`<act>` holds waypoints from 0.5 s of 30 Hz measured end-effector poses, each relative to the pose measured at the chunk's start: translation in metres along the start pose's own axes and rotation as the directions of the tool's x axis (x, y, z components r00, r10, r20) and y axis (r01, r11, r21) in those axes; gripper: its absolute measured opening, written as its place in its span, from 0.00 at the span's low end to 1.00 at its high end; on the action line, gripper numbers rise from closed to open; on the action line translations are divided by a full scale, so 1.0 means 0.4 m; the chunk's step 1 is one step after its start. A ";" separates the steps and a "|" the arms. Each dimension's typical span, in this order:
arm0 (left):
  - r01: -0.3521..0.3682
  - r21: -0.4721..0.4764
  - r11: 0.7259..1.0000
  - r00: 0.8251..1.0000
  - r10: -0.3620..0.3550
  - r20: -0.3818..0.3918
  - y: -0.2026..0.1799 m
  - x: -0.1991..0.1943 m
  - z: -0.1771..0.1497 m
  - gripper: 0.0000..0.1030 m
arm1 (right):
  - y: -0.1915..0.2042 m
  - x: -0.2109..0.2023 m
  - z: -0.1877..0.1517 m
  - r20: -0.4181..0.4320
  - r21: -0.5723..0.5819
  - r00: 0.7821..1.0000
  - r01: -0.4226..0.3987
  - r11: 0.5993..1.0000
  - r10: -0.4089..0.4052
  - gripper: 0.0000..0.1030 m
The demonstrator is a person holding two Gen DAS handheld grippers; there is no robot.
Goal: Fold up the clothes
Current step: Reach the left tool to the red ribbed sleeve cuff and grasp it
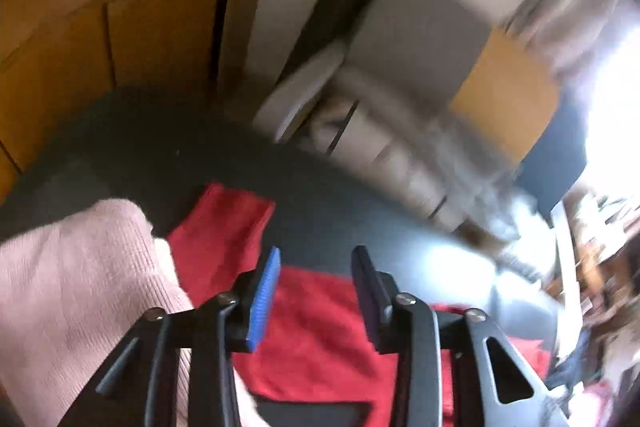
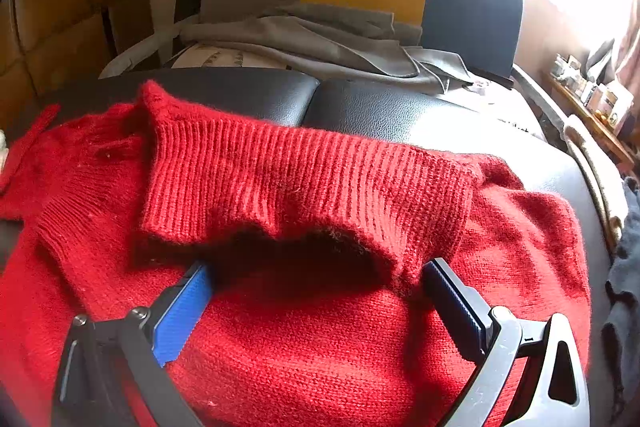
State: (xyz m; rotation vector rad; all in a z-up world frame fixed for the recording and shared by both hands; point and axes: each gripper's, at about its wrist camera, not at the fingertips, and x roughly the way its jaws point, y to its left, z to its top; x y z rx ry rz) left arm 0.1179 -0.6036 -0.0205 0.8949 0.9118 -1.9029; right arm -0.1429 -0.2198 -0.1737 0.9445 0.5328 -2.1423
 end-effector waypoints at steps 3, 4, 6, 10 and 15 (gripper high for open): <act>-0.117 0.073 0.990 0.989 0.123 -0.084 -0.024 0.122 0.016 0.42 | -0.006 0.001 -0.001 0.005 0.010 1.000 -0.015 1.000 0.014 1.00; -0.159 0.102 0.982 0.980 0.170 -0.106 -0.033 0.163 0.021 0.42 | -0.007 0.001 -0.001 0.007 0.012 1.000 -0.019 1.000 0.019 1.00; -0.211 0.112 0.971 0.966 0.225 -0.129 -0.037 0.229 0.032 0.43 | -0.011 0.001 -0.002 0.012 0.019 0.999 -0.030 0.999 0.029 1.00; -0.288 0.101 0.952 0.938 0.302 -0.170 -0.017 0.333 0.041 0.44 | -0.018 0.001 -0.004 0.025 0.031 0.999 -0.050 0.998 0.049 1.00; -0.372 0.074 0.925 0.898 0.379 -0.225 0.030 0.430 0.032 0.45 | -0.024 0.002 -0.004 0.035 0.038 0.998 -0.058 0.998 0.057 1.00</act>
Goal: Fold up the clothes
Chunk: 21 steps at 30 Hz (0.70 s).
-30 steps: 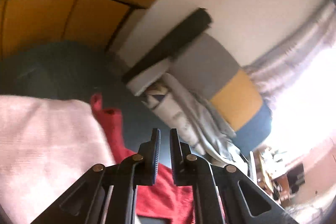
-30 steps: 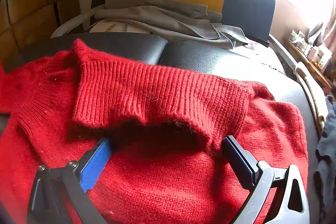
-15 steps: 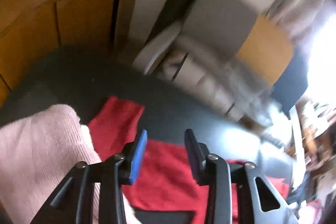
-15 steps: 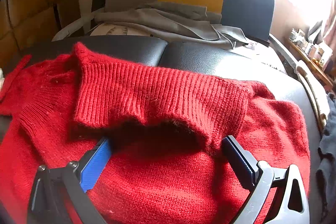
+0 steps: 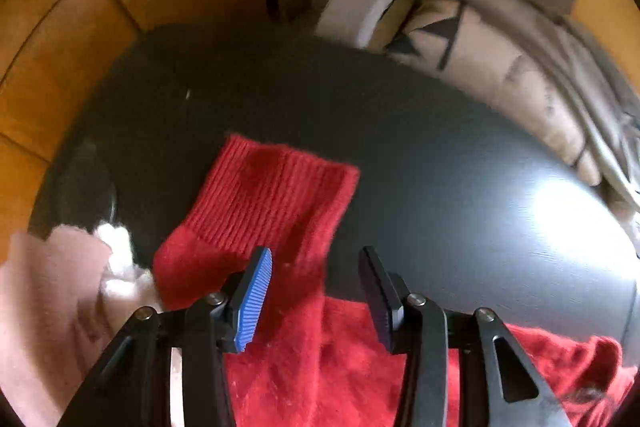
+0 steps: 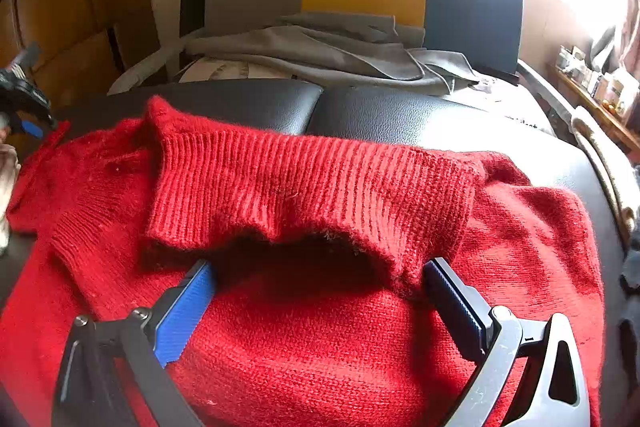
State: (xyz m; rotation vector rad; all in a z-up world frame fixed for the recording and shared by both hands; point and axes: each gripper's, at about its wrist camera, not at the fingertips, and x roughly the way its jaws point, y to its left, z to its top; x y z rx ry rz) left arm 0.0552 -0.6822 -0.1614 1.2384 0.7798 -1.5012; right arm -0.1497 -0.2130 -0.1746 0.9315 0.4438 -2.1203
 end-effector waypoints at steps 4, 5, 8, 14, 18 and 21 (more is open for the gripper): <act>-0.002 -0.058 0.998 1.000 0.002 0.004 0.024 0.035 -0.002 0.48 | 0.003 0.001 -0.002 0.004 0.003 1.000 0.002 1.000 -0.002 1.00; 0.011 -0.075 0.997 1.000 -0.011 0.002 0.031 0.037 -0.001 0.48 | 0.003 0.001 -0.002 0.005 0.003 1.000 0.002 1.000 -0.002 1.00; 0.040 -0.109 0.993 0.999 -0.040 0.003 0.045 0.040 -0.001 0.47 | 0.004 0.002 -0.002 0.005 0.002 1.000 0.004 1.000 -0.004 1.00; 0.165 -0.116 0.979 0.986 -0.163 0.027 0.071 0.017 -0.011 0.09 | 0.007 0.002 -0.003 0.004 -0.004 1.000 0.012 1.000 -0.012 1.00; 0.404 -0.160 0.901 0.913 -0.388 0.124 0.109 -0.047 -0.042 0.09 | 0.008 0.003 -0.002 0.003 -0.009 1.000 0.017 1.000 -0.017 1.00; 0.571 -0.118 0.812 0.816 -0.546 0.192 0.112 -0.123 -0.085 0.09 | 0.008 0.004 -0.002 0.002 -0.012 1.000 0.021 1.000 -0.021 1.00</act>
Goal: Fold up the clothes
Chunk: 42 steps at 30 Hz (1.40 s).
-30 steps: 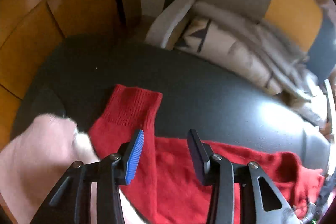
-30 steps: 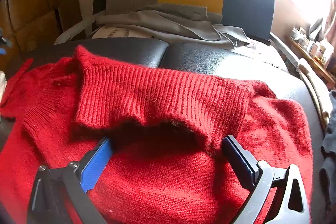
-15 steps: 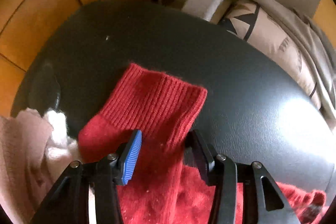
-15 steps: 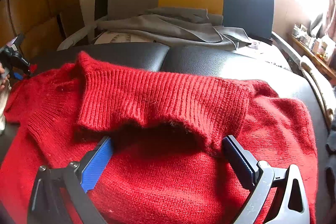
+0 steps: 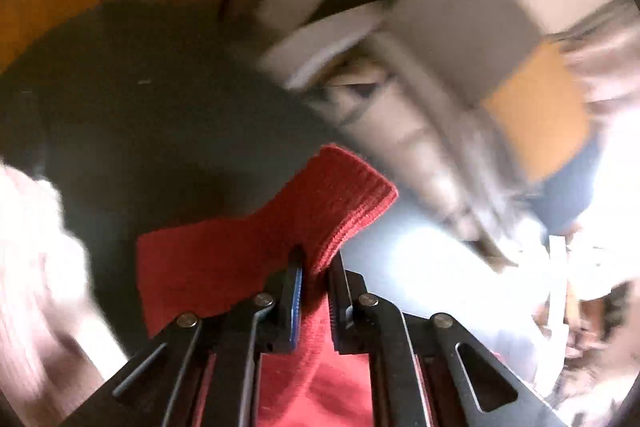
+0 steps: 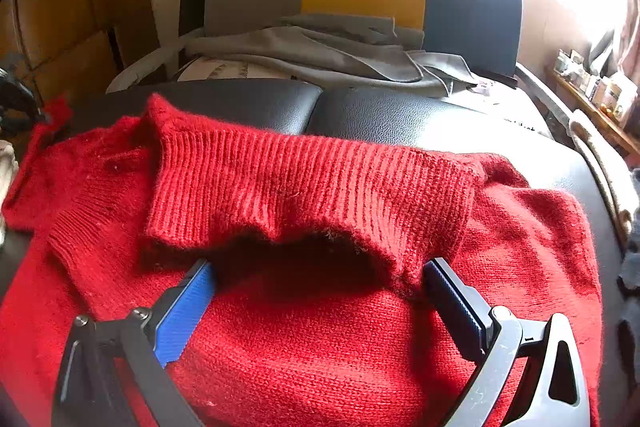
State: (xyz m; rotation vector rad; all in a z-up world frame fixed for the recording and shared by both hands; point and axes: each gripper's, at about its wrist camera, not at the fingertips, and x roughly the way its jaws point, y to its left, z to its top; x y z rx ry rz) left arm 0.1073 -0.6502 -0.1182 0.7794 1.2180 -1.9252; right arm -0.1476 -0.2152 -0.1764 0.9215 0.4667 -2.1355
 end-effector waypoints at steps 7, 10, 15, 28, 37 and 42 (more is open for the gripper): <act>0.335 0.129 0.933 0.941 -0.339 0.013 -0.150 -0.122 -0.144 0.09 | 0.002 0.000 0.000 -0.002 -0.005 1.000 0.006 1.000 -0.006 1.00; 0.426 0.182 0.886 0.904 -0.425 -0.047 -0.231 -0.128 -0.231 0.09 | 0.001 -0.001 0.001 -0.003 -0.006 1.000 0.005 1.000 -0.005 1.00; 0.520 0.239 0.820 0.854 -0.490 -0.175 -0.371 -0.062 -0.353 0.09 | 0.001 -0.001 0.003 -0.004 -0.007 1.000 0.004 1.000 -0.004 1.00; 0.559 0.256 0.789 0.808 -0.449 -0.380 -0.507 0.085 -0.591 0.22 | -0.008 -0.001 0.006 -0.011 0.003 1.000 -0.013 1.000 0.014 1.00; 0.589 0.138 0.797 0.803 -0.555 -0.217 -0.287 -0.051 -0.578 0.27 | -0.032 -0.078 0.020 -0.006 0.035 0.991 -0.135 0.990 0.135 1.00; 0.501 0.135 0.855 0.857 -0.469 -0.214 -0.168 -0.030 -0.644 0.27 | -0.088 -0.153 0.001 0.130 0.315 0.875 -0.482 0.817 0.467 0.99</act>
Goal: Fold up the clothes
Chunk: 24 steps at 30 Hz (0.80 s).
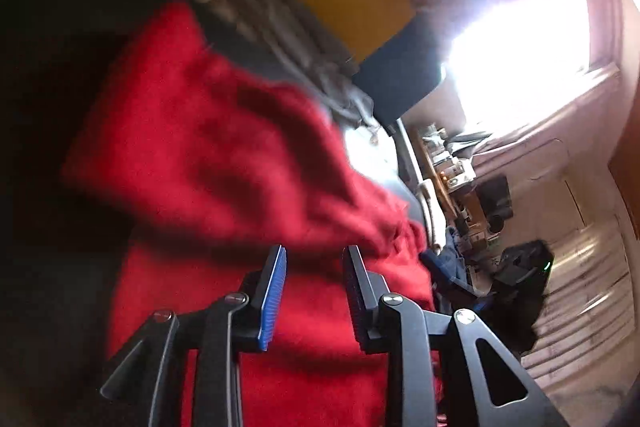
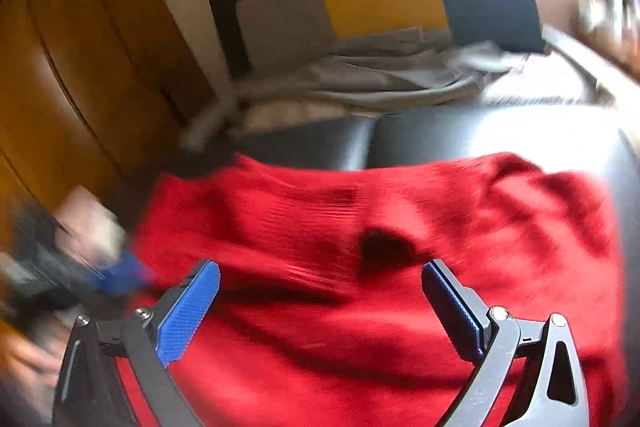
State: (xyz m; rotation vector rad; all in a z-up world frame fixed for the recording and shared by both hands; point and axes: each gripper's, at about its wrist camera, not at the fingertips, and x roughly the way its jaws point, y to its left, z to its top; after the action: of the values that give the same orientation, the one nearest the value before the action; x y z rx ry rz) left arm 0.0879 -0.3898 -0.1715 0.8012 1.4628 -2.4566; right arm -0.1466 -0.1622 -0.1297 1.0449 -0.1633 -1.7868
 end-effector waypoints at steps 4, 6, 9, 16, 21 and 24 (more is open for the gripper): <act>-0.012 -0.040 0.999 1.000 0.011 -0.013 0.056 0.004 -0.045 0.27 | -0.033 0.000 -0.030 0.035 0.318 0.963 -0.263 0.911 0.266 0.90; -0.011 -0.062 0.998 1.000 0.010 -0.016 0.079 0.006 -0.056 0.27 | -0.036 0.026 -0.050 0.037 0.389 0.957 -0.278 0.878 0.287 0.88; 0.018 -0.063 0.998 1.000 -0.019 -0.002 0.097 0.005 -0.061 0.26 | -0.029 0.067 -0.070 0.038 0.452 0.957 -0.274 0.849 0.289 0.68; 0.014 0.022 1.000 1.000 -0.015 0.016 0.090 0.007 -0.076 0.22 | -0.021 0.154 -0.100 0.055 0.567 0.978 -0.195 0.801 0.199 0.60; 0.017 0.049 0.999 0.999 -0.018 0.031 0.080 0.006 -0.083 0.22 | -0.005 0.179 -0.095 0.059 0.586 0.994 -0.113 0.802 0.097 0.42; 0.030 0.074 0.997 0.999 -0.033 0.027 0.067 -0.003 -0.092 0.26 | 0.025 0.185 -0.060 -0.003 0.520 0.999 -0.028 0.854 0.035 0.09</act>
State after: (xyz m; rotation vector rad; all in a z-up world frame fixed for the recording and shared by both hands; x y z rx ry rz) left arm 0.1128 -0.3722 -0.2052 0.7590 1.3930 -2.5479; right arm -0.1307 -0.2187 -0.1816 1.4216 -0.6862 -1.7438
